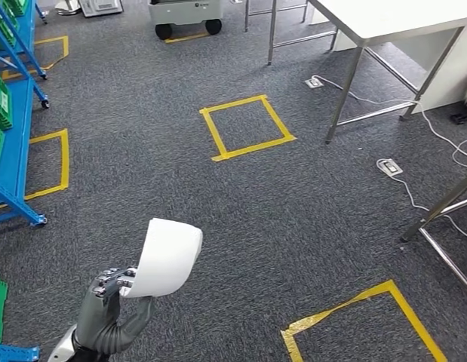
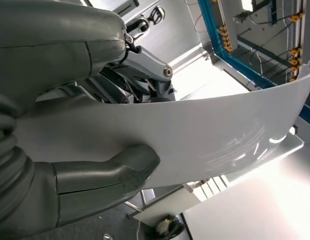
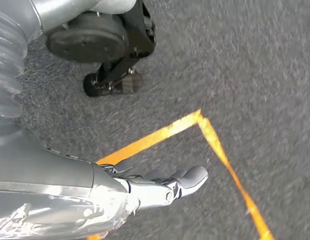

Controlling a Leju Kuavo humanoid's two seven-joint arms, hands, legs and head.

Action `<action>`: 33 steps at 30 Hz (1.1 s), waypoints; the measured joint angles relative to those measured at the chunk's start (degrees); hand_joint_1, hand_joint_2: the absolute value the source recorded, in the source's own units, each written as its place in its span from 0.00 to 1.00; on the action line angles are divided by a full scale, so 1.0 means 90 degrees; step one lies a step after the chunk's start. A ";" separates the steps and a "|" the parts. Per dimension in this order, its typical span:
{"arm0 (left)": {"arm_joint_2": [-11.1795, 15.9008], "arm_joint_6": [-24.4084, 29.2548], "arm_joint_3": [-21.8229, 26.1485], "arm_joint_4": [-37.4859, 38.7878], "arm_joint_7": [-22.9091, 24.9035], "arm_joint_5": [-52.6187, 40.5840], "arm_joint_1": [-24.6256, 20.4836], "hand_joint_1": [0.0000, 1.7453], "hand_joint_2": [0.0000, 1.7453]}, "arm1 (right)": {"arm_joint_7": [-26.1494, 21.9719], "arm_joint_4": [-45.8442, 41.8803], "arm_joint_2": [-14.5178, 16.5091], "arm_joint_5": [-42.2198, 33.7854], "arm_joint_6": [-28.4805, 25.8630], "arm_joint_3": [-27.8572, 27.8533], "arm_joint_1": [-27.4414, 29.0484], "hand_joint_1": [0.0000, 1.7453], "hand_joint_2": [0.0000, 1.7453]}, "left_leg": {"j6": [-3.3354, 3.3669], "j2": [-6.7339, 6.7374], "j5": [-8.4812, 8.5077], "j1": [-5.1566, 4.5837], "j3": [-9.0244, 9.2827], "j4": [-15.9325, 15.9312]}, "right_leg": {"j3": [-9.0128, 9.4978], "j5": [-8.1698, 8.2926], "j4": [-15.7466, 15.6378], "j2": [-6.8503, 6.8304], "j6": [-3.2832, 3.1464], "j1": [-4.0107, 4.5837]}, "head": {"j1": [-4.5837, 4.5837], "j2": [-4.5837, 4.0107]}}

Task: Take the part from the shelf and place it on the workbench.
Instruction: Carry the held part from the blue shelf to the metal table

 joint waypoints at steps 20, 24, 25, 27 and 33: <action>-0.0010 0.0065 0.0115 0.0046 0.0000 0.0307 0.0084 1.00 1.00 | 0.0296 -0.0021 0.0001 -0.0135 -0.0325 0.0015 0.0018 0.00 1.00 | 0.0285 -0.0024 0.0303 -0.0006 0.0257 -0.0519 | -0.1099 -0.0789 0.1906 0.0059 0.0274 -0.0023 | 0.0047 0.0000; -0.0018 0.0054 0.0116 0.0046 0.0000 0.0350 0.0083 1.00 1.00 | 0.0422 -0.0164 0.0001 -0.0204 -0.0333 0.0039 0.0116 0.00 1.00 | 0.0206 0.0146 0.0252 -0.0037 0.0330 -0.0502 | -0.0251 -0.0097 0.0365 -0.0233 0.0229 -0.0009 | 0.0039 0.0000; -0.0021 0.0053 0.0117 0.0046 0.0000 0.0352 0.0083 1.00 1.00 | 0.0446 -0.0200 0.0001 -0.0215 -0.0333 0.0048 0.0130 0.00 1.00 | 0.0173 0.0181 0.0243 -0.0046 0.0344 -0.0498 | -0.0178 -0.0053 0.0203 -0.0277 0.0210 0.0005 | 0.0033 0.0000; -0.0027 0.0052 0.0117 0.0046 0.0000 0.0356 0.0079 1.00 1.00 | 0.0485 -0.0264 0.0001 -0.0230 -0.0336 0.0066 0.0172 0.00 1.00 | 0.0102 0.0253 0.0241 -0.0038 0.0367 -0.0512 | -0.0203 -0.0042 0.0171 -0.0192 0.0145 0.0033 | 0.0027 0.0000; -0.0033 0.0032 0.0138 0.0046 0.0000 0.0417 0.0103 1.00 1.00 | 0.0586 -0.0451 0.0001 -0.0296 -0.0394 0.0126 0.0256 0.00 1.00 | -0.0022 -0.0142 -0.0578 -0.0002 -0.0290 0.0959 | -0.0176 0.0056 0.0118 0.0121 -0.0036 0.0005 | -0.0006 0.0000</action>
